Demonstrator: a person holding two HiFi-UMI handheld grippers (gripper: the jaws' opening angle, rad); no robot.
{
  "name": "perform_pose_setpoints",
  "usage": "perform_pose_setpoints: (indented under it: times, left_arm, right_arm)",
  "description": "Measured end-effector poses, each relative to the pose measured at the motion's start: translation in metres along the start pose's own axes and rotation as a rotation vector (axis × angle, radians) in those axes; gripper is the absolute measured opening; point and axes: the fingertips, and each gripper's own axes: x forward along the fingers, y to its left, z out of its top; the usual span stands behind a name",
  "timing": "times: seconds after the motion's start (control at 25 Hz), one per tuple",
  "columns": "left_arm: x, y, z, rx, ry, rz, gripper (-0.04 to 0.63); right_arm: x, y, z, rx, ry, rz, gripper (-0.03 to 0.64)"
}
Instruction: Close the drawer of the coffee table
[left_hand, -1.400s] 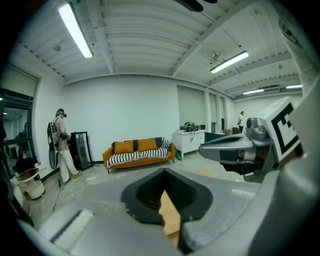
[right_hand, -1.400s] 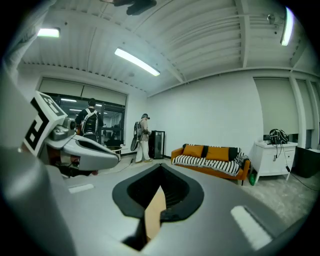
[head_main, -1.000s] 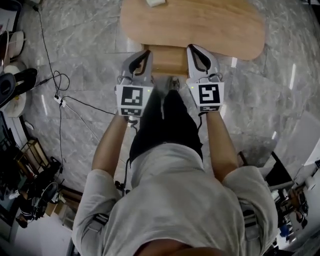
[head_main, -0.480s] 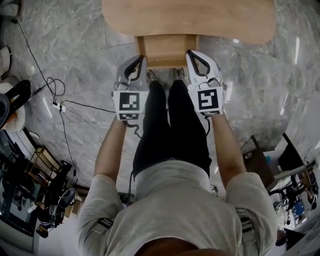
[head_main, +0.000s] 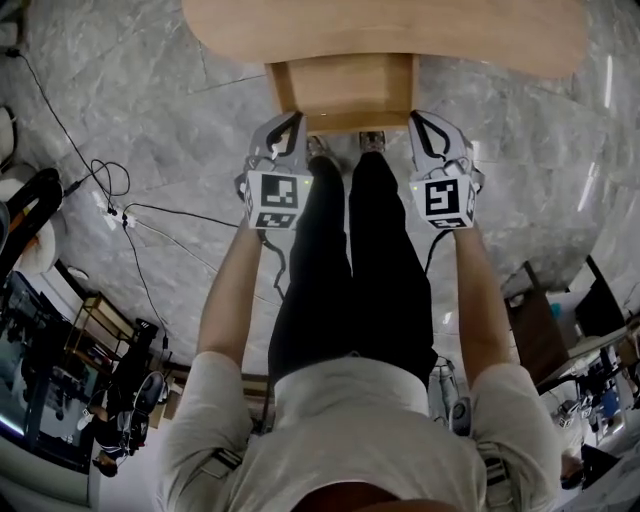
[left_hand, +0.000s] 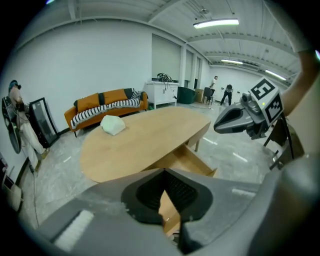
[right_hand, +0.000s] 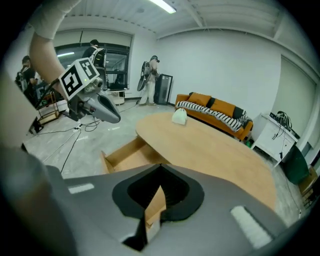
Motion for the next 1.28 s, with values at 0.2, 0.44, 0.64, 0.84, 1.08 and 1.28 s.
perform_pose_setpoints:
  times: [0.2, 0.44, 0.64, 0.84, 1.08, 1.28]
  left_arm:
    - [0.026, 0.001, -0.036, 0.009, 0.057, -0.037, 0.020]
    - [0.043, -0.007, -0.082, 0.095, 0.138, -0.057, 0.020]
    - [0.059, -0.013, -0.108, 0.165, 0.192, -0.084, 0.020]
    - [0.063, -0.008, -0.141, 0.193, 0.271, -0.085, 0.020]
    - [0.063, -0.001, -0.185, 0.343, 0.399, -0.102, 0.020]
    - [0.056, 0.005, -0.205, 0.548, 0.463, -0.108, 0.062]
  right_arm:
    - [0.025, 0.005, -0.050, 0.191, 0.037, 0.007, 0.006]
    - [0.031, 0.017, -0.105, 0.060, 0.154, 0.038, 0.006]
    - [0.040, 0.021, -0.127, 0.039, 0.184, 0.073, 0.006]
    - [0.051, 0.045, -0.136, -0.143, 0.224, 0.160, 0.006]
    - [0.055, 0.060, -0.164, -0.265, 0.303, 0.215, 0.008]
    - [0.059, 0.062, -0.186, -0.293, 0.377, 0.234, 0.078]
